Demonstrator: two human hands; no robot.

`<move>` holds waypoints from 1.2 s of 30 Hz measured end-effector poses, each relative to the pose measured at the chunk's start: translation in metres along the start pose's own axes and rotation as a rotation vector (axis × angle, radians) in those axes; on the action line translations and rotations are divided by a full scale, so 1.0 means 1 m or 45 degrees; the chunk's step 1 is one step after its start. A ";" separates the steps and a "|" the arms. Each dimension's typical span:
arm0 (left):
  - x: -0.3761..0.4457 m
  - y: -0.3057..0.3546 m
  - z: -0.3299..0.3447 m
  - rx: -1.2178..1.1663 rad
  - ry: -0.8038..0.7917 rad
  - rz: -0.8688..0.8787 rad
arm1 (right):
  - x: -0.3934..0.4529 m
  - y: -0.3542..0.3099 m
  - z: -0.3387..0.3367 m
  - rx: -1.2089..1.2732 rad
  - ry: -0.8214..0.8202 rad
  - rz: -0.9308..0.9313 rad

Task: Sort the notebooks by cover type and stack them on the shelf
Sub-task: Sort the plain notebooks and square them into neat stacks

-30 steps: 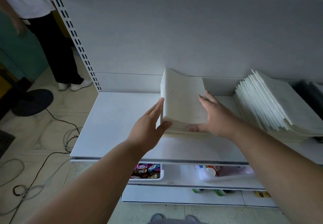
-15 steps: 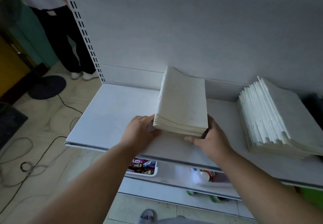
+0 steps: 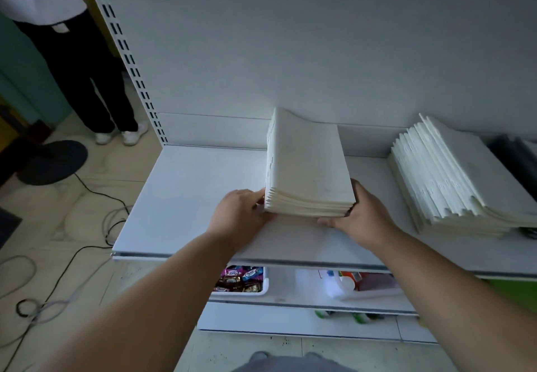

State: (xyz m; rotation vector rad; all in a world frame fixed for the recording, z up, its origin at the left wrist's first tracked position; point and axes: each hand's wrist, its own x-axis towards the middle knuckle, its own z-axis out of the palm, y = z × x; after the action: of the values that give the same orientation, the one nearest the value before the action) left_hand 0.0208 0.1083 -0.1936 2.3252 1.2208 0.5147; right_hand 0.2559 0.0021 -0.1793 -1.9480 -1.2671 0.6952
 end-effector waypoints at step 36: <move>0.010 -0.008 -0.008 -0.201 -0.330 -0.113 | 0.021 -0.003 -0.020 0.549 -0.297 0.307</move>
State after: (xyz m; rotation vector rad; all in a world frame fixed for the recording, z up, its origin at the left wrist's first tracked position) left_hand 0.0163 0.1223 -0.1908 2.1178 1.1116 0.2587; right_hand 0.2769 0.0166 -0.1660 -1.7056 -0.9187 1.2368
